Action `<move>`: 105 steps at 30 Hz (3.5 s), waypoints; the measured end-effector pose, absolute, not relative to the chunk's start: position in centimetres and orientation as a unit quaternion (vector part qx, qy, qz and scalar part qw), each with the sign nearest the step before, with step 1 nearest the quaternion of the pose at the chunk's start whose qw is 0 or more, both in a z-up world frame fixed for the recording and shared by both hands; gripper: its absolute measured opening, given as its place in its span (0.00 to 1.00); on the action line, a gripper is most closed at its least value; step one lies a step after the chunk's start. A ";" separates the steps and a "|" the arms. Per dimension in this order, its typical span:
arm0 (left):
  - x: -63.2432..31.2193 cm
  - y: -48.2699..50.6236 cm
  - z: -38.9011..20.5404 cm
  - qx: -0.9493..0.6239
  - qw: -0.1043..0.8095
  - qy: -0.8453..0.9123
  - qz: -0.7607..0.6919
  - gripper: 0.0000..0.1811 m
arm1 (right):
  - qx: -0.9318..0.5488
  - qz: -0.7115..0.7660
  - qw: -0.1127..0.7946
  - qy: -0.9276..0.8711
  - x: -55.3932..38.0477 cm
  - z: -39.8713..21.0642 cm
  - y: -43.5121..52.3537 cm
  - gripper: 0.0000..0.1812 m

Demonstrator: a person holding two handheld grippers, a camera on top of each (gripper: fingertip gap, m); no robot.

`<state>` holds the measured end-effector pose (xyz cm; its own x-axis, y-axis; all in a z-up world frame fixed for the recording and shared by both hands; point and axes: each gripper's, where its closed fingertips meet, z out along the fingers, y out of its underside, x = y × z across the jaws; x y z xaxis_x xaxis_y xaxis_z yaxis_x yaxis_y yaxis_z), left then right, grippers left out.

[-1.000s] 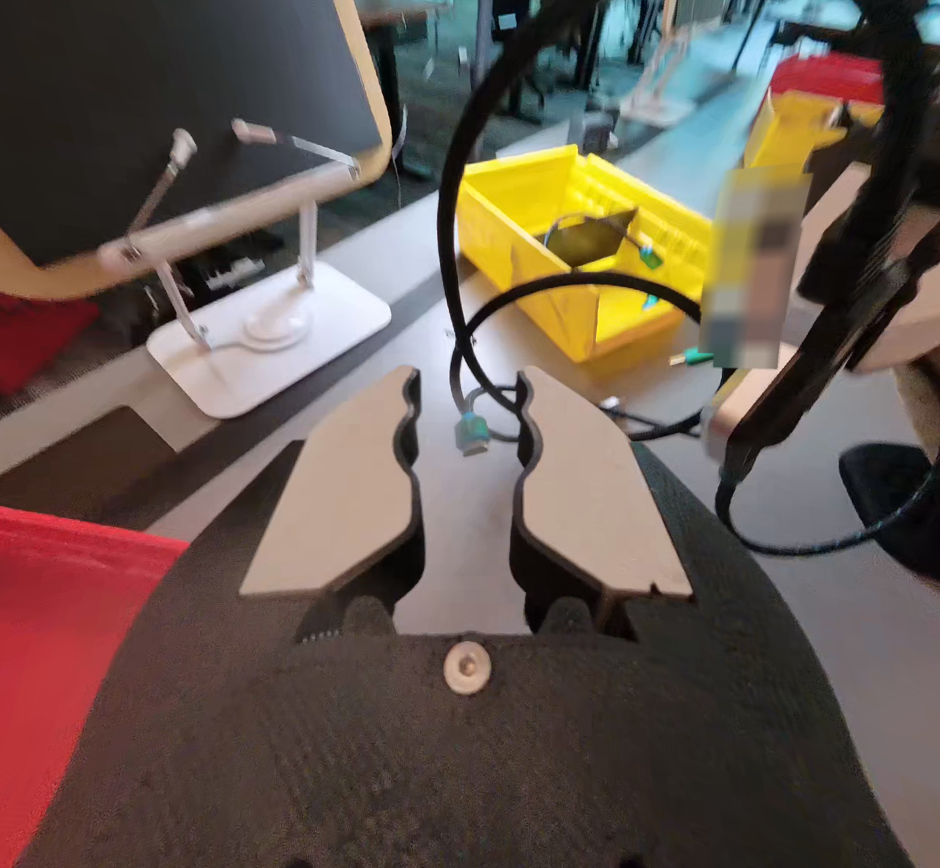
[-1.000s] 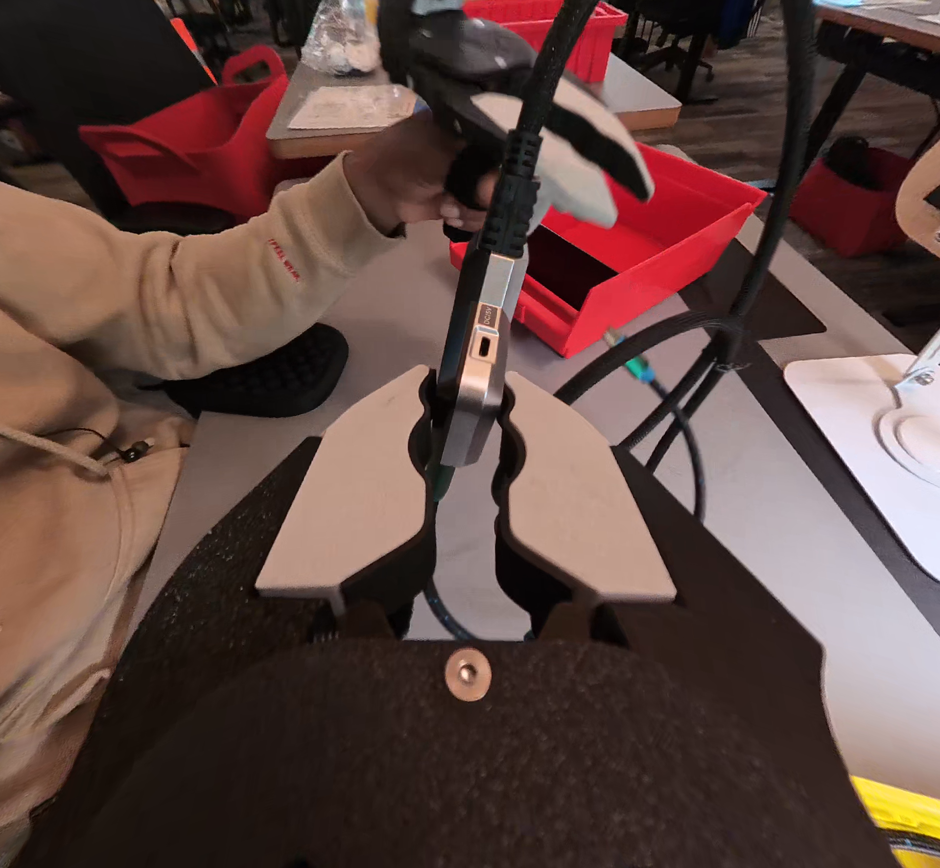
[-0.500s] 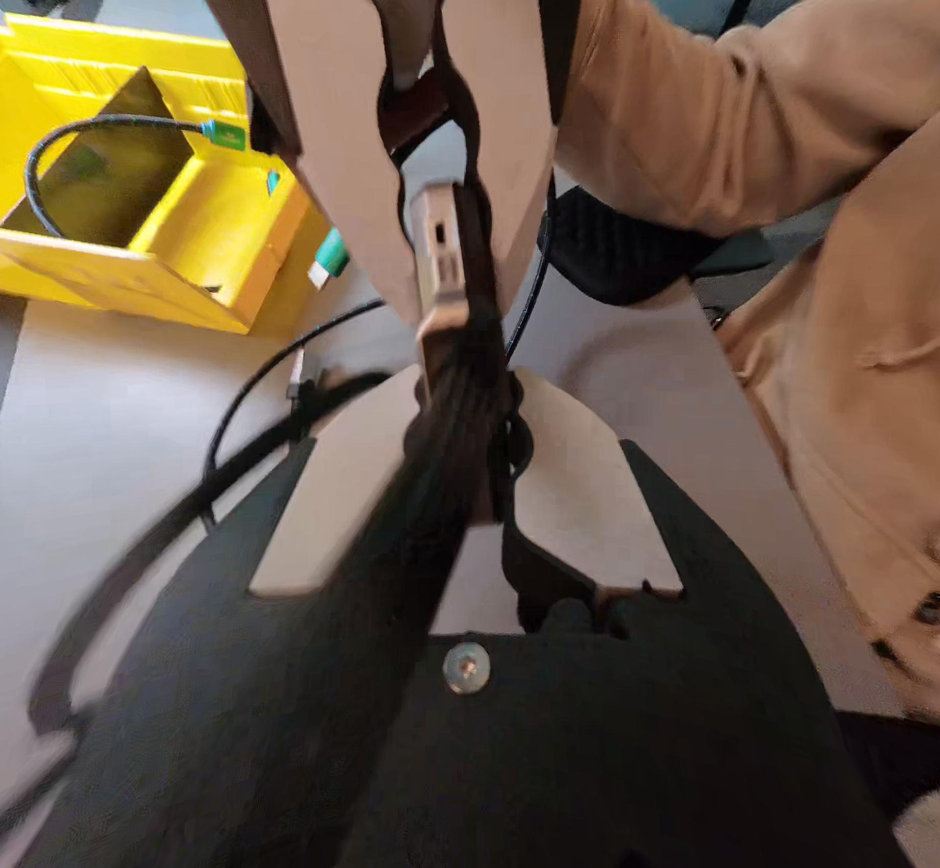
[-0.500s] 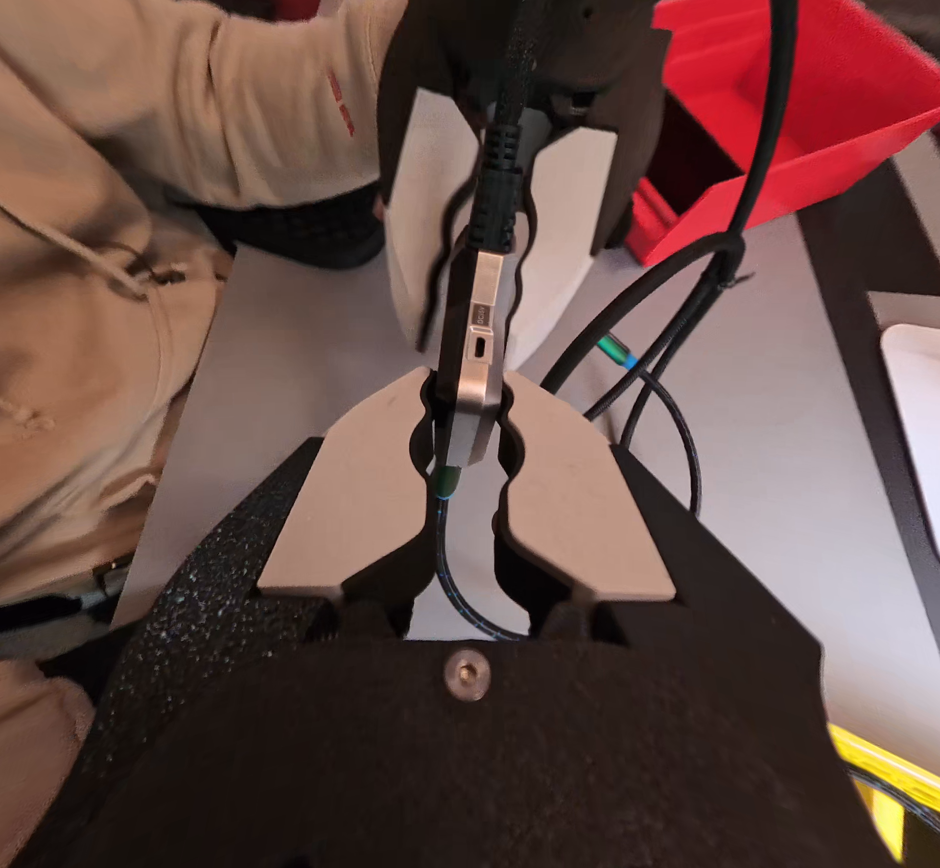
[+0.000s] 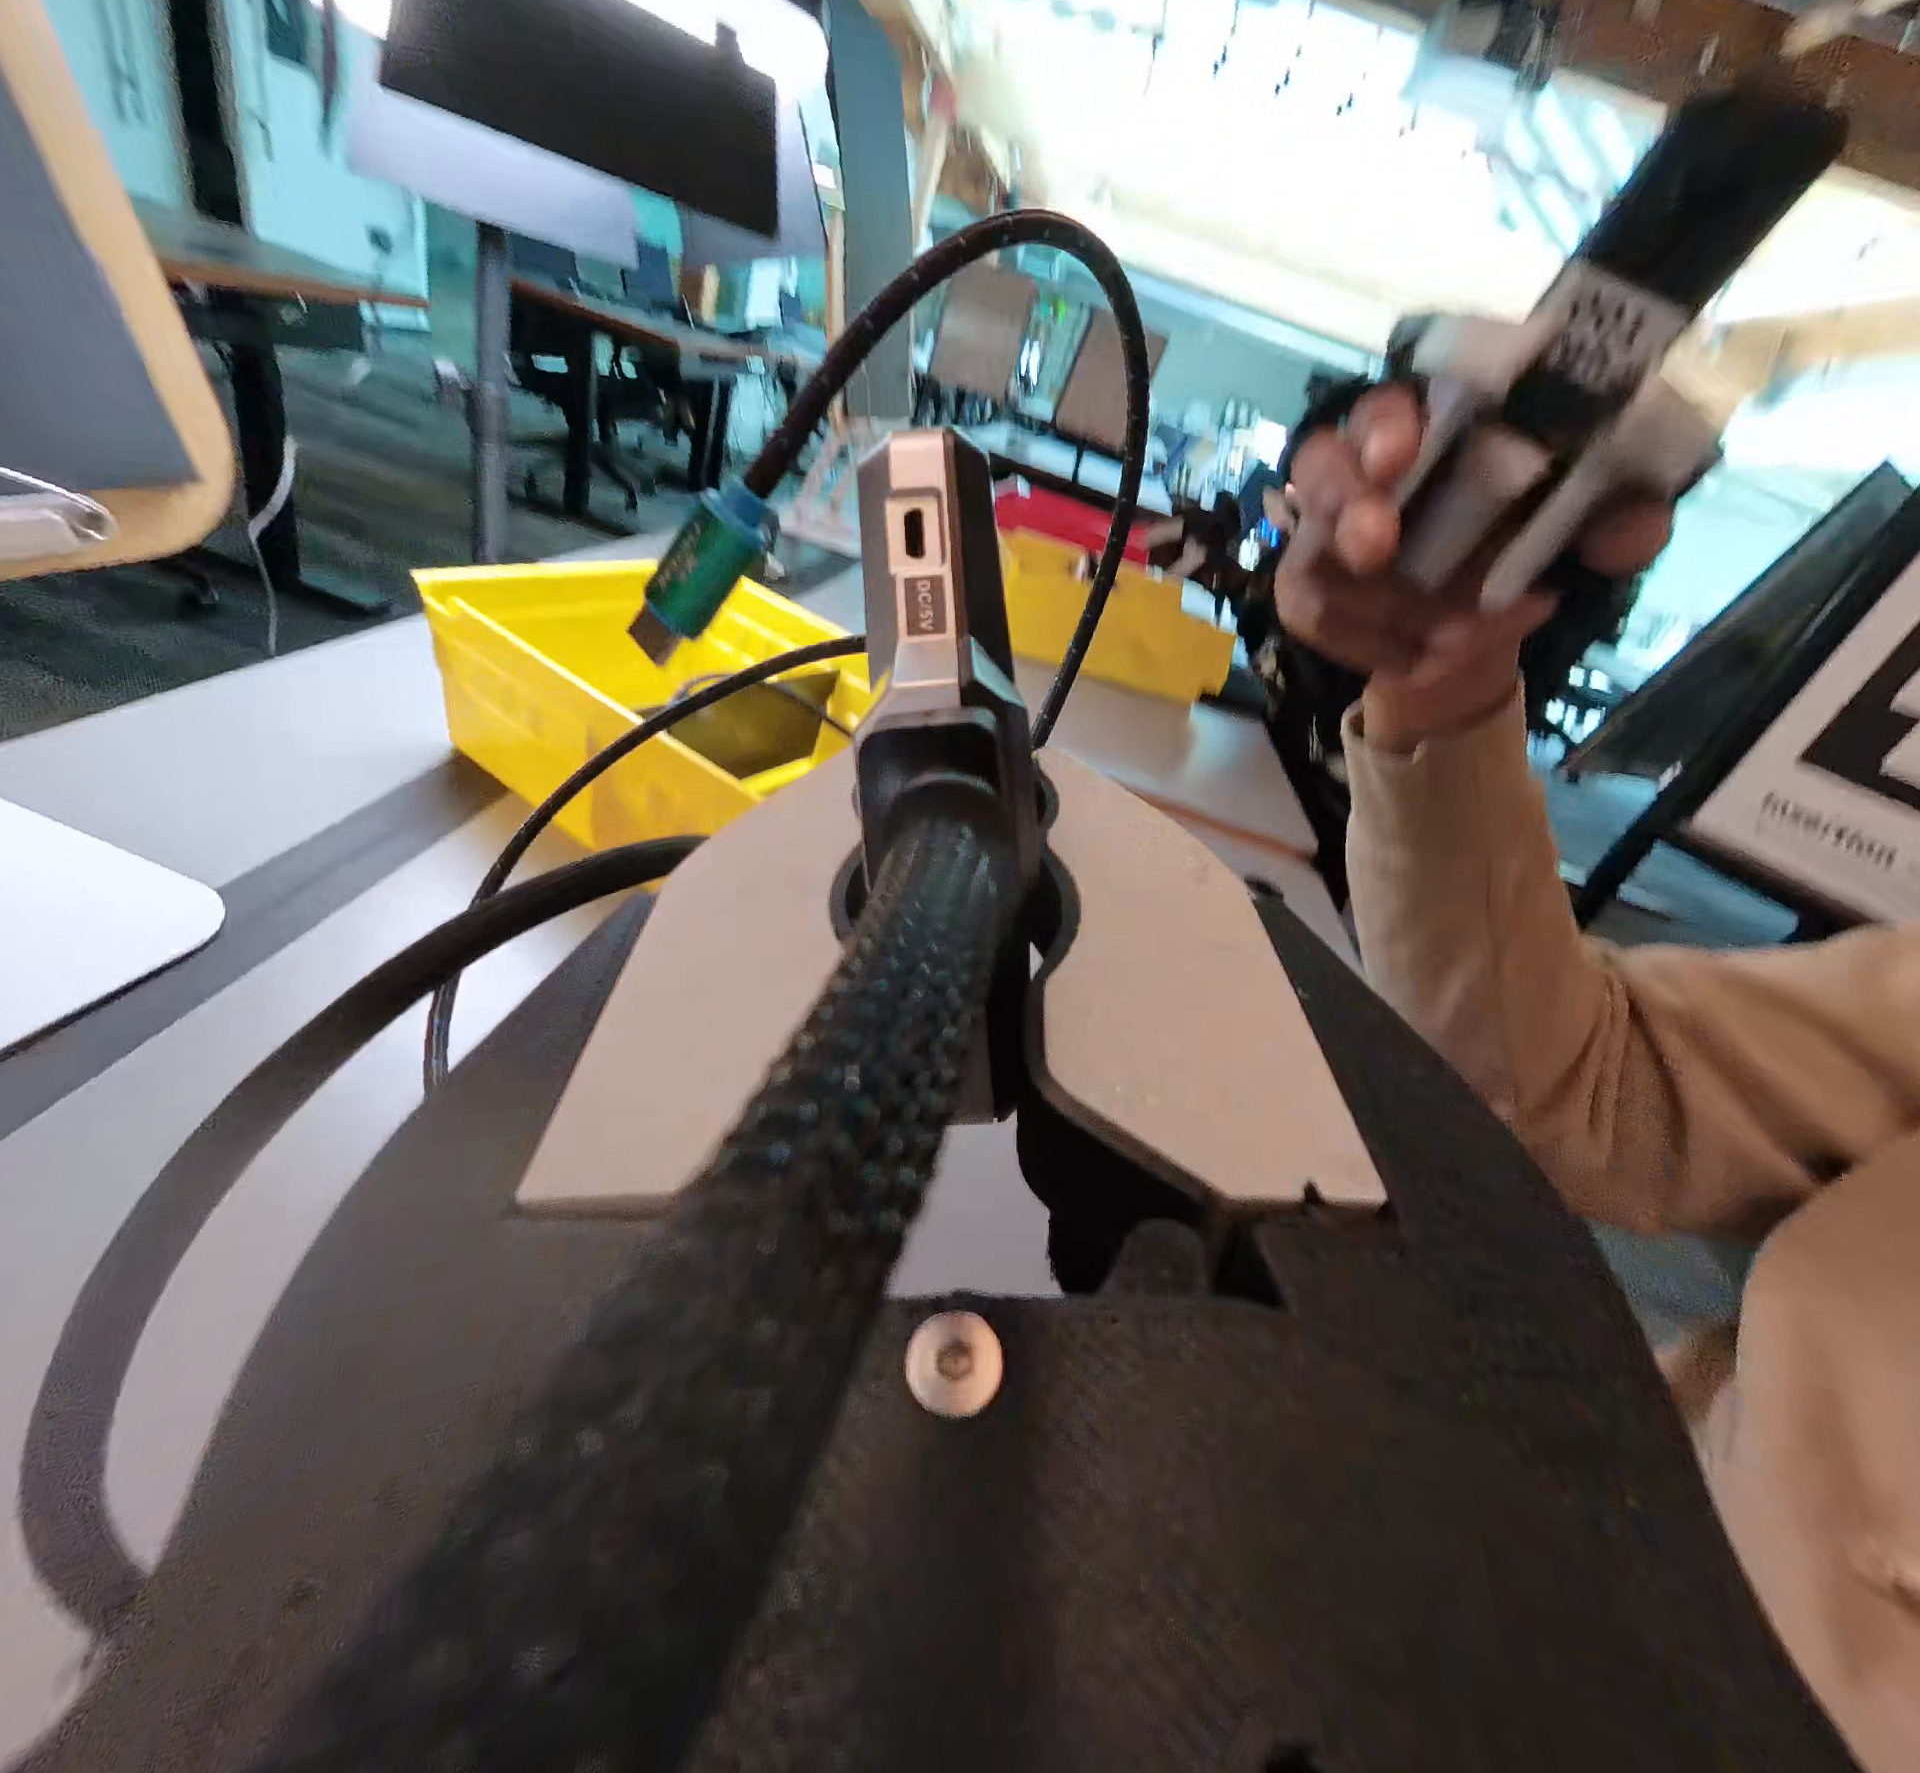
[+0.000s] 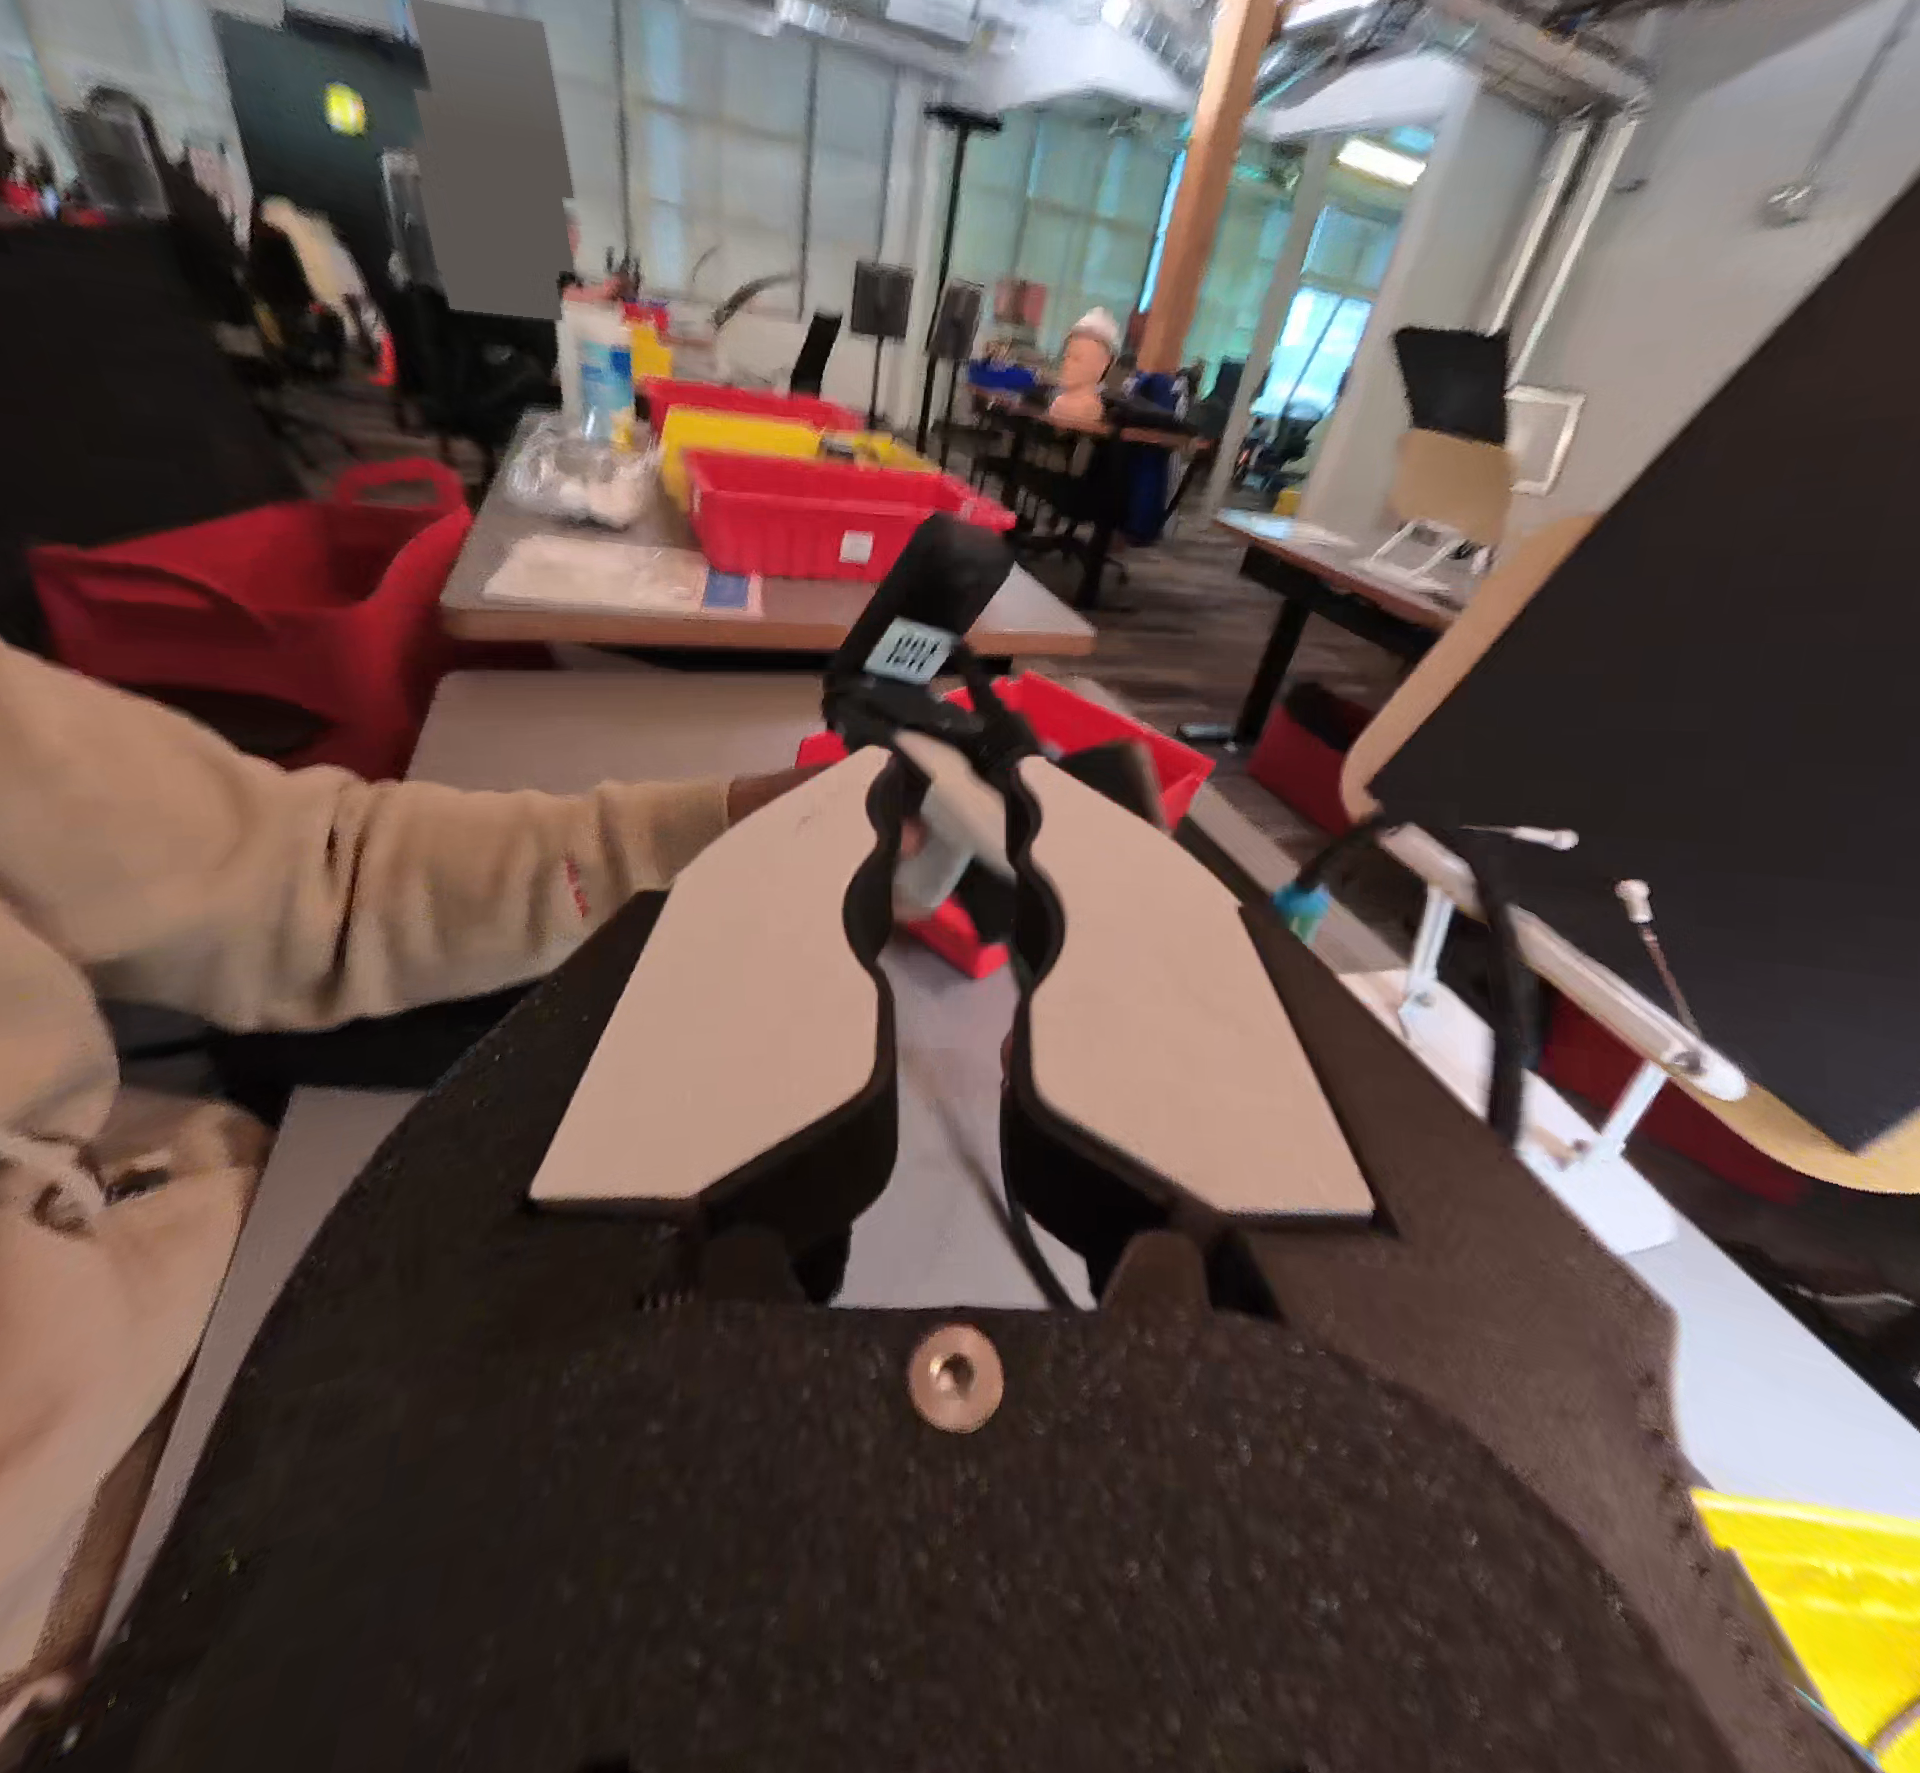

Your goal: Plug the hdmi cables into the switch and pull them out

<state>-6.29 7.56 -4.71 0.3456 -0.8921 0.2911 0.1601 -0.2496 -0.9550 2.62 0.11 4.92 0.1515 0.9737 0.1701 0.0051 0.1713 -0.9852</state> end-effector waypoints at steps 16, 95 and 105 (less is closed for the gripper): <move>-9.6 3.8 3.5 -0.428 0.648 0.223 -0.589 0.13 | -0.516 0.577 0.475 -0.419 -7.7 -2.3 3.1 0.16; -11.2 2.7 3.2 -0.468 0.649 0.330 -0.501 0.13 | -0.394 0.573 0.558 -0.453 5.8 1.9 4.8 0.06; -13.3 3.0 3.9 -0.512 0.659 0.319 -0.450 0.13 | -0.689 0.249 0.584 -0.350 14.9 -2.7 14.4 0.06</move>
<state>-13.33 2.96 3.87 0.3911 -0.9194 0.0411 0.2668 0.0705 -0.9612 14.88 14.40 -2.66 0.6316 0.7725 0.0656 0.1918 -0.0737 -0.9787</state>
